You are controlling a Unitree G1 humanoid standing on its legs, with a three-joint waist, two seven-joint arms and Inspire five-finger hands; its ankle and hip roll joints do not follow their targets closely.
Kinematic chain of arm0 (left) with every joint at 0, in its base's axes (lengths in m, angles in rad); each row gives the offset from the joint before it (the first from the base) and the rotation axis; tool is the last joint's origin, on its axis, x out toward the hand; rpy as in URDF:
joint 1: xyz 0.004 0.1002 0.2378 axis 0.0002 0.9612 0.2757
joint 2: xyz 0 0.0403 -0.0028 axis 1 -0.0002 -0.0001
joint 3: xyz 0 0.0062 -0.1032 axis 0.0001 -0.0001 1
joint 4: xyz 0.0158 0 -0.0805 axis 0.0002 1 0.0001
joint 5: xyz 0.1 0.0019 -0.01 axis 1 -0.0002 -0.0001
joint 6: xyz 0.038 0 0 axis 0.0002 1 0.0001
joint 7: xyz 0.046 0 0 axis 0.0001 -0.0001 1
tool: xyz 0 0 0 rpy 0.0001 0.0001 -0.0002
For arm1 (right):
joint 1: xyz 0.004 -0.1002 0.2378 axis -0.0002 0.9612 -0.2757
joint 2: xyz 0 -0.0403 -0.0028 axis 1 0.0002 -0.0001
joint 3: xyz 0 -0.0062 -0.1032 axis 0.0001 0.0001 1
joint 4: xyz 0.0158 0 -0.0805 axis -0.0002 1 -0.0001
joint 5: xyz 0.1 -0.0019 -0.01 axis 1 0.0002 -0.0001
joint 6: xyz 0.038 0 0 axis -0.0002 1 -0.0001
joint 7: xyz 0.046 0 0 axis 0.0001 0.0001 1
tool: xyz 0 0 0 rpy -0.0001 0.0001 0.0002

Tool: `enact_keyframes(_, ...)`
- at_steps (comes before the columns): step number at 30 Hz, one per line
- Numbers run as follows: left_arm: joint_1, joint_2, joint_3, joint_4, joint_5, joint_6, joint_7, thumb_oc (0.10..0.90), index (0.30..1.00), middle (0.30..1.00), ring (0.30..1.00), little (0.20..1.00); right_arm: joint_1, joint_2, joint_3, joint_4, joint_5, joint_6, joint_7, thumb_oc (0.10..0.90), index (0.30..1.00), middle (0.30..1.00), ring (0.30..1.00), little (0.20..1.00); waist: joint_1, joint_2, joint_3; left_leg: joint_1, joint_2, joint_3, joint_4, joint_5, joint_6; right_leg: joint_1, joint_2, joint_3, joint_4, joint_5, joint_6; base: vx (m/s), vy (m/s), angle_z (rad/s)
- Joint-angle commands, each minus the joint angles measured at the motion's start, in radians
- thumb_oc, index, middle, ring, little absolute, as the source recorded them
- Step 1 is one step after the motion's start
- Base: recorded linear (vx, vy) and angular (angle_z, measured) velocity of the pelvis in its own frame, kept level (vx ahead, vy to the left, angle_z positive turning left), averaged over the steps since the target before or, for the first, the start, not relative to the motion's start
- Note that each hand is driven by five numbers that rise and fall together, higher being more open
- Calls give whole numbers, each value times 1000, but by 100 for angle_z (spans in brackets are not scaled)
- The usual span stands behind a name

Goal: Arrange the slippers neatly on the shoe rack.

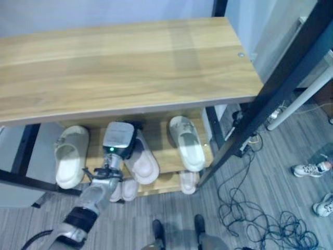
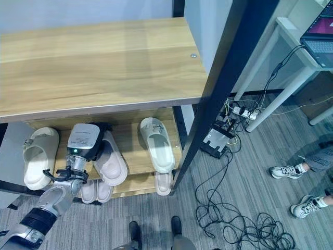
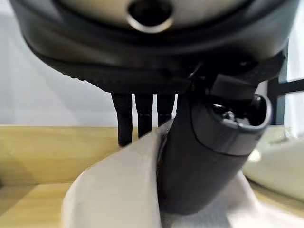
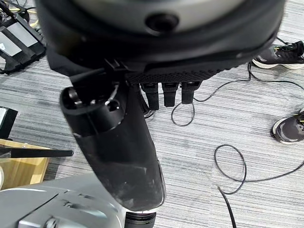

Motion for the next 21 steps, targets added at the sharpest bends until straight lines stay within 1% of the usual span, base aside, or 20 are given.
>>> enact_keyframes(1, -58, 10, 70, -147, -17, -73, 52, 400, 300, 300, 300, 300, -34, -7, 31, -22, 26, 1, -25, 800, 900, 900, 900, 900, 12, 17, -29, 57, -18, 1, 0, -120, -7, 64, 2, -12, 8, -113, 51, 26, -36, -7)
enact_keyframes(3, -42, -6, 77, -211, -66, -138, 90, 400, 300, 300, 300, 300, -33, 0, 32, -21, 30, 1, -28, 800, 900, 900, 900, 900, 14, 15, -34, 70, -20, 1, 0, -125, -6, 79, 2, -13, 8, -117, 51, 16, -20, 6)
enact_keyframes(4, -36, -5, 81, -216, -67, -140, 89, 400, 300, 300, 300, 300, -32, 0, 34, -21, 30, 1, -29, 800, 900, 900, 900, 900, 12, 15, -33, 73, -20, 1, 0, -126, -6, 82, 2, -13, 8, -118, 51, 16, -14, 13)
enact_keyframes(6, 7, -10, 108, -285, -110, -194, 134, 400, 300, 300, 300, 300, -31, 9, 27, -14, 41, -2, -31, 800, 900, 900, 900, 900, 17, 13, -40, 89, -22, 0, 0, -131, -5, 97, 1, -14, 8, -122, 51, 22, -15, -5)
enact_keyframes(8, 48, -23, 133, -339, -161, -221, 159, 400, 300, 300, 300, 300, -28, 17, 23, -10, 50, -3, -32, 800, 900, 900, 900, 900, 21, 12, -47, 108, -22, -1, 0, -135, -4, 116, 0, -16, 8, -126, 51, 24, -31, -2)
enact_keyframes(9, 69, -33, 149, -377, -202, -245, 177, 400, 300, 300, 300, 300, -23, 30, 17, -8, 53, -3, -31, 800, 900, 900, 900, 900, 28, 10, -58, 122, -22, -3, 0, -138, -3, 133, -1, -19, 9, -130, 51, 17, -35, 1)
enact_keyframes(11, 77, -32, 154, -395, -217, -253, 180, 400, 300, 300, 300, 300, -20, 33, 14, -6, 57, -2, -30, 800, 900, 900, 900, 900, 28, 9, -63, 132, -22, -4, 0, -140, -3, 144, 0, -21, 9, -133, 51, 8, -38, 8)
enact_keyframes(12, 104, -33, 165, -441, -248, -282, 178, 400, 300, 300, 300, 300, -15, 45, 4, -4, 65, -1, -28, 800, 900, 900, 900, 900, 33, 7, -74, 153, -22, -10, 0, -144, -2, 166, -1, -27, 11, -140, 50, 4, -45, 10)
enact_keyframes(15, 142, -23, 169, -473, -262, -299, 169, 400, 300, 300, 300, 300, -8, 54, 0, 0, 68, 1, -22, 800, 900, 900, 900, 900, 35, 6, -85, 178, -22, -15, 0, -148, -1, 189, 0, -30, 15, -146, 48, 5, -31, 6)
enact_keyframes(16, 178, -12, 174, -498, -274, -311, 144, 400, 300, 300, 300, 300, -1, 63, -4, 4, 67, 4, -17, 800, 900, 900, 900, 900, 41, 4, -101, 199, -20, -18, 0, -154, 0, 207, 0, -32, 18, -154, 47, -18, -46, 9)
enact_keyframes(17, 201, -6, 181, -514, -285, -320, 131, 400, 300, 300, 300, 300, 0, 69, -4, 6, 66, 7, -12, 800, 900, 900, 900, 900, 45, 3, -106, 207, -17, -16, 0, -144, 0, 212, 2, -32, 24, -151, 44, 13, -42, 12)
enact_keyframes(18, 205, -6, 182, -517, -286, -320, 129, 400, 300, 300, 300, 300, 1, 69, -3, 7, 66, 7, -12, 800, 900, 900, 900, 900, 44, 3, -108, 212, -17, -18, 0, -154, -1, 217, 1, -31, 22, -158, 45, -30, -36, 11)
enact_keyframes(19, 225, -4, 188, -525, -294, -330, 120, 400, 300, 300, 300, 300, 2, 72, -7, 9, 65, 9, -8, 800, 900, 900, 900, 900, 50, 2, -113, 219, -14, -19, 0, -144, -1, 220, 3, -34, 26, -159, 44, -4, -37, 8)
enact_keyframes(21, 257, 5, 185, -536, -316, -339, 98, 400, 300, 300, 300, 300, 7, 76, -2, 12, 63, 14, -1, 800, 900, 900, 900, 900, 55, 0, -117, 238, -10, -23, 0, -143, -1, 236, 5, -35, 34, -167, 39, 2, -65, 6)
